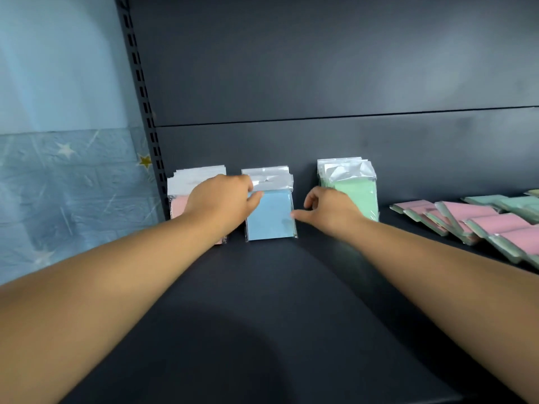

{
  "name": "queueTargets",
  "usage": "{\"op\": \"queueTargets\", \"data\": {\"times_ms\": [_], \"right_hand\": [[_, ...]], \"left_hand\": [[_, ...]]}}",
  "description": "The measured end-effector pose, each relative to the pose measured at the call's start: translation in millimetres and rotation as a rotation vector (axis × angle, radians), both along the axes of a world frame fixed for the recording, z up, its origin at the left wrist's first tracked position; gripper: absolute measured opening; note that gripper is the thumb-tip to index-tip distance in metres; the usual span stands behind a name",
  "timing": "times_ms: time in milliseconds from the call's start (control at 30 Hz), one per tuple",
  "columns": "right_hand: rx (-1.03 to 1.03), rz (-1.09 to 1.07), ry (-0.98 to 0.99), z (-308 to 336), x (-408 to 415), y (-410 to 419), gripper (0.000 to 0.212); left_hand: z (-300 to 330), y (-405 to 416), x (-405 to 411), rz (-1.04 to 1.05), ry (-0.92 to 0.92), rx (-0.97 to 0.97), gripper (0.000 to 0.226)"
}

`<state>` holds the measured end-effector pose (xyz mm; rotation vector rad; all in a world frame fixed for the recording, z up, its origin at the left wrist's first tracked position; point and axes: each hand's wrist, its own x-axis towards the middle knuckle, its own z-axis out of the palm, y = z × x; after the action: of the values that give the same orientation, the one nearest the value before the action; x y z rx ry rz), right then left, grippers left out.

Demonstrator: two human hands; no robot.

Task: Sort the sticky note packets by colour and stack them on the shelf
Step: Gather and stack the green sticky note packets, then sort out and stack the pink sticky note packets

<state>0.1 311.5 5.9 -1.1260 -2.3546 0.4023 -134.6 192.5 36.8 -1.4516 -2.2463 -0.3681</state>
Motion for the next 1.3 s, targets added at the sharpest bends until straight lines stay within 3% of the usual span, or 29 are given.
{"op": "queueTargets", "data": {"times_ms": [67, 167, 267, 367, 567, 700, 867, 1000, 1167, 1300], "right_hand": [[0.181, -0.022, -0.109, 16.8, 15.8, -0.2, 0.024], [0.394, -0.085, -0.269, 42.0, 56.4, 2.7, 0.037], [0.410, -0.197, -0.306, 54.3, 101.9, 7.8, 0.038], [0.299, -0.295, -0.273, 52.8, 151.9, 16.8, 0.037], [0.163, -0.305, -0.276, 26.1, 251.8, 39.1, 0.047], [-0.006, -0.087, -0.171, 3.3, 297.1, 56.8, 0.038], [-0.049, 0.104, -0.230, -13.6, 313.8, 63.0, 0.057], [-0.116, 0.077, -0.186, -18.7, 315.8, 76.2, 0.061], [-0.113, 0.104, -0.172, -9.6, 316.2, 89.9, 0.066], [-0.044, 0.140, -0.190, 0.1, 300.8, 106.1, 0.057]], "left_hand": [[-1.3, -4.3, 9.0, -0.075, 0.168, -0.097, 0.040], [-3.0, -5.2, 29.8, -0.216, 0.342, -0.162, 0.042], [-4.9, 0.1, 63.9, -0.315, 0.415, -0.177, 0.043], [-9.4, 7.8, 107.3, -0.364, 0.394, -0.219, 0.046], [-20.7, 31.5, 198.3, -0.299, 0.095, -0.306, 0.053], [-34.1, 55.3, 261.8, -0.211, -0.200, -0.339, 0.056], [-45.5, 75.2, 320.2, -0.144, -0.561, -0.333, 0.062], [-51.7, 82.2, 344.8, -0.072, -0.482, -0.388, 0.056], [-46.5, 88.2, 344.4, -0.063, -0.555, -0.382, 0.059], [-36.3, 94.8, 319.6, -0.055, -0.604, -0.304, 0.058]]}}
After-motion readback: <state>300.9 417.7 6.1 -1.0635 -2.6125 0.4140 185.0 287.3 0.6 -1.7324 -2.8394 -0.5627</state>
